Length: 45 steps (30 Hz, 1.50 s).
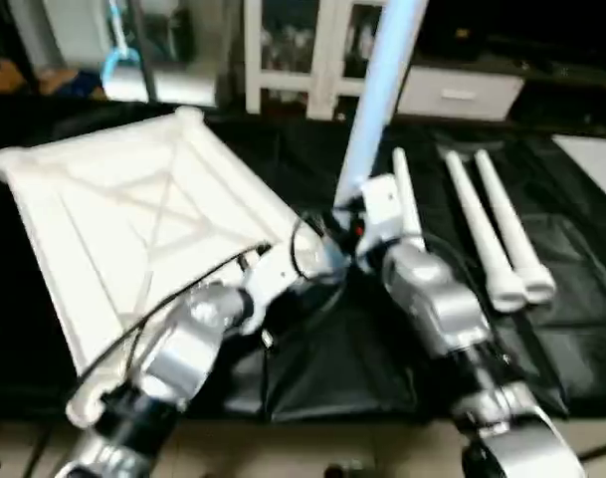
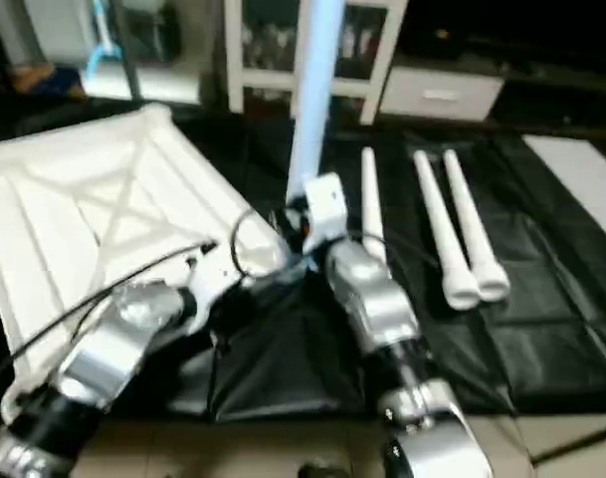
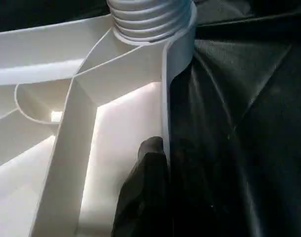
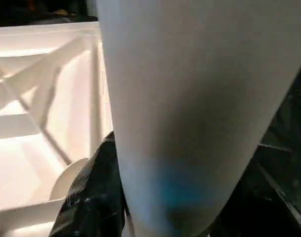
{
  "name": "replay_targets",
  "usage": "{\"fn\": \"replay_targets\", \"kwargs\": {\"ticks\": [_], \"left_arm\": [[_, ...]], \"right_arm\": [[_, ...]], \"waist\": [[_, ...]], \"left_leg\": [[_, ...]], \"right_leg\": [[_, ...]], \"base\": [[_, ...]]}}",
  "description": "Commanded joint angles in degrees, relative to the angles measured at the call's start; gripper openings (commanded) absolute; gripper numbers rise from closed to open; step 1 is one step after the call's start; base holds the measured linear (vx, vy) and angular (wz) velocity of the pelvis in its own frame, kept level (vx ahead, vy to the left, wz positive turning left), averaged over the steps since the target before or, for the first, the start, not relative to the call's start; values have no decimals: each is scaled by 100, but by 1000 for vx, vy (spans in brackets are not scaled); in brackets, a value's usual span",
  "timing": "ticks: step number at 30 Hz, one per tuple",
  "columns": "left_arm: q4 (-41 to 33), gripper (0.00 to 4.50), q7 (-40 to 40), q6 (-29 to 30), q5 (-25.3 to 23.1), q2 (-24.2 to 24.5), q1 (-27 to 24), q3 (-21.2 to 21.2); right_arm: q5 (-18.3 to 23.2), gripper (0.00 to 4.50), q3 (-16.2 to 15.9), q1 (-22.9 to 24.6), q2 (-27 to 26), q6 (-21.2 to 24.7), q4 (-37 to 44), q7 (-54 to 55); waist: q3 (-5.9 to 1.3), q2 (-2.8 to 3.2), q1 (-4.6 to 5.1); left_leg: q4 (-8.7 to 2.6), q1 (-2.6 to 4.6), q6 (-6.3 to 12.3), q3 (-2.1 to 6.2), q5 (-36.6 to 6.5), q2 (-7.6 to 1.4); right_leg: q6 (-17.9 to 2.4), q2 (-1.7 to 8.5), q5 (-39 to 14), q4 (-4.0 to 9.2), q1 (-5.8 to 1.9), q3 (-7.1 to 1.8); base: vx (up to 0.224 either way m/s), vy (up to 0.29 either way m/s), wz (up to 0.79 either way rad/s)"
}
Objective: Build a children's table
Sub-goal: Insert table leg to table base
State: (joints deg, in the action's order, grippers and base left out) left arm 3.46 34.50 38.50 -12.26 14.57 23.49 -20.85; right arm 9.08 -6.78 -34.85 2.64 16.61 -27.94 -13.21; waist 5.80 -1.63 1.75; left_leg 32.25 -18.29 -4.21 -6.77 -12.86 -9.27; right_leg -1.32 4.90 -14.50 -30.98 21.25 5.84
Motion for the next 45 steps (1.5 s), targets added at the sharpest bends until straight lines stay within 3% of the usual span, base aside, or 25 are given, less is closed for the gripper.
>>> {"fn": "replay_targets", "kwargs": {"ticks": [1,2,3,4,5,6,7,8,11,15,22,25,26,29,30,31,33,34,35,36,38,40,43,44,45], "left_arm": [[-154,0,-190,-18,6,-189,246,30],[-75,0,-457,129,-4,-393,371,126],[-60,0,-520,165,-7,-437,398,152],[-57,0,-533,173,-7,-446,404,158],[-3,0,-795,283,-52,-594,488,268],[32,0,-923,345,-76,-671,530,327],[38,0,-944,355,-80,-683,537,336],[66,0,-1042,405,-99,-743,568,381],[98,0,-1162,479,-72,-872,642,448],[74,0,-1162,524,-40,-876,640,417],[35,0,-1140,537,-10,-784,573,402],[40,0,-1132,539,1,-751,575,414],[44,0,-1128,545,13,-739,581,422],[63,0,-1137,536,21,-719,594,437],[77,0,-1139,524,27,-709,598,443],[87,0,-1139,514,33,-698,600,449],[97,0,-1123,493,41,-671,596,451],[94,0,-1119,491,48,-660,594,449],[108,0,-1110,471,57,-634,589,455],[115,0,-1105,461,61,-620,587,459],[134,0,-1081,432,83,-561,581,472],[138,0,-1077,425,93,-543,581,473],[104,0,-1003,323,138,-412,537,446],[78,0,-943,245,147,-338,499,423],[34,0,-830,124,157,-200,410,396]], "right_arm": [[-338,185,-97,321,39,350,-907,306],[-438,185,-62,215,-50,246,-1160,603],[-468,185,-52,193,-64,223,-1211,679],[-474,185,-50,188,-68,218,-1223,696],[-486,185,19,112,-136,160,-1392,886],[-493,185,64,77,-176,108,-1470,1029],[-494,185,71,71,-182,100,-1482,1052],[-503,185,107,43,-213,56,-1544,1170],[-409,185,256,-87,-412,-90,-1758,1297],[-407,185,273,-208,-483,-245,-1918,1254],[-613,185,46,-289,-422,-532,-1903,906],[-645,185,-41,-260,-396,-683,-1708,713],[-631,220,-36,-261,-393,-692,-1621,676],[-644,241,-81,-241,-360,-744,-1433,586],[-650,257,-110,-226,-342,-744,-1344,531],[-655,260,-118,-203,-329,-748,-1252,497],[-669,261,-167,-136,-280,-706,-1032,384],[-686,268,-176,-111,-266,-697,-968,341],[-681,286,-177,-58,-238,-673,-837,287],[-679,298,-182,-32,-222,-654,-773,256],[-633,310,-203,117,-137,-492,-438,121],[-631,336,-214,165,-114,-450,-341,97],[-635,355,-277,471,37,-226,373,-102],[-577,378,-270,592,85,-144,691,-182],[-442,378,-232,781,187,10,1221,-301]], "waist": [[-135,124,19],[-124,23,-11],[-154,-23,-22],[-147,-32,-12],[-178,-45,2],[-174,-14,-20],[-192,19,-40],[-190,27,-36],[-189,13,-46],[-238,-28,-58],[-293,-45,-59],[-330,-68,-75],[-358,-97,-83],[-401,-117,-97],[-396,-102,-120],[-433,-88,-115],[-485,-74,-121],[-541,-83,-136],[-546,-79,-128],[-548,-74,-123],[-550,-80,-152],[-548,-89,-152],[-519,-58,-149],[-526,-72,-164],[-539,-60,-154]], "left_leg": [[-876,-80,-157,191,-4584,-474],[-737,141,-108,36,-4317,-347],[-453,297,-42,4,-3544,-187],[-423,233,20,19,-3231,-182],[-502,-32,59,84,-2826,-251],[-555,-97,37,117,-2834,-305],[-558,-63,13,114,-2832,-329],[-529,38,-31,67,-2787,-324],[-553,-67,-39,47,-2430,-348],[-523,-75,-24,-34,-2023,-351],[-481,-84,7,-101,-1777,-351],[-445,-86,102,-152,-1546,-338],[-421,-98,165,-177,-1373,-323],[-373,-105,326,-252,-1044,-314],[-355,-83,364,-287,-1039,-320],[-337,-99,384,-292,-922,-322],[-299,-166,468,-286,-443,-314],[-262,-207,572,-271,72,-316],[-229,-209,749,-290,318,-292],[-214,-217,831,-296,375,-283],[-191,-256,1041,-303,412,-290],[-189,-251,1042,-302,266,-308],[-206,-253,876,-299,-82,-324],[-207,-258,739,-296,-144,-328],[-204,-263,686,-294,-99,-330]], "right_leg": [[-235,234,-1800,95,-240,-137],[-209,289,-2517,344,12,-202],[-107,469,-3425,664,168,-215],[-14,514,-3696,702,108,-178],[121,537,-3586,590,-148,-150],[112,522,-3430,547,-188,-130],[79,509,-3173,538,-169,-145],[-221,500,-2506,524,-42,-203],[-547,461,-1921,393,-83,-241],[-694,442,-1730,326,-60,-345],[-817,415,-1470,283,-45,-388],[-856,404,-1452,271,-27,-422],[-861,386,-1374,244,-24,-450],[-976,333,-1085,192,19,-497],[-1044,327,-1062,191,60,-509],[-1099,328,-966,159,32,-502],[-1187,317,-405,74,-39,-493],[-1287,321,271,-26,-98,-487],[-1430,280,731,-72,-64,-481],[-1487,279,838,-79,-69,-483],[-1601,303,866,-83,-96,-484],[-1597,300,593,-70,-79,-479],[-1501,292,29,-17,-69,-474],[-1361,281,-47,-12,-82,-483],[-1354,274,65,-28,-82,-484]], "base": [[0,0,0],[0,0,0],[0,0,0],[0,0,0],[0,0,0],[7,10,-21],[0,0,0],[0,0,0],[0,0,0],[0,0,0],[0,0,0],[0,0,0],[0,0,0],[0,0,0],[0,0,0],[0,0,0],[0,0,0],[0,0,0],[0,0,0],[0,0,0],[0,0,0],[0,0,0],[0,0,0],[0,0,0],[0,0,0]]}}
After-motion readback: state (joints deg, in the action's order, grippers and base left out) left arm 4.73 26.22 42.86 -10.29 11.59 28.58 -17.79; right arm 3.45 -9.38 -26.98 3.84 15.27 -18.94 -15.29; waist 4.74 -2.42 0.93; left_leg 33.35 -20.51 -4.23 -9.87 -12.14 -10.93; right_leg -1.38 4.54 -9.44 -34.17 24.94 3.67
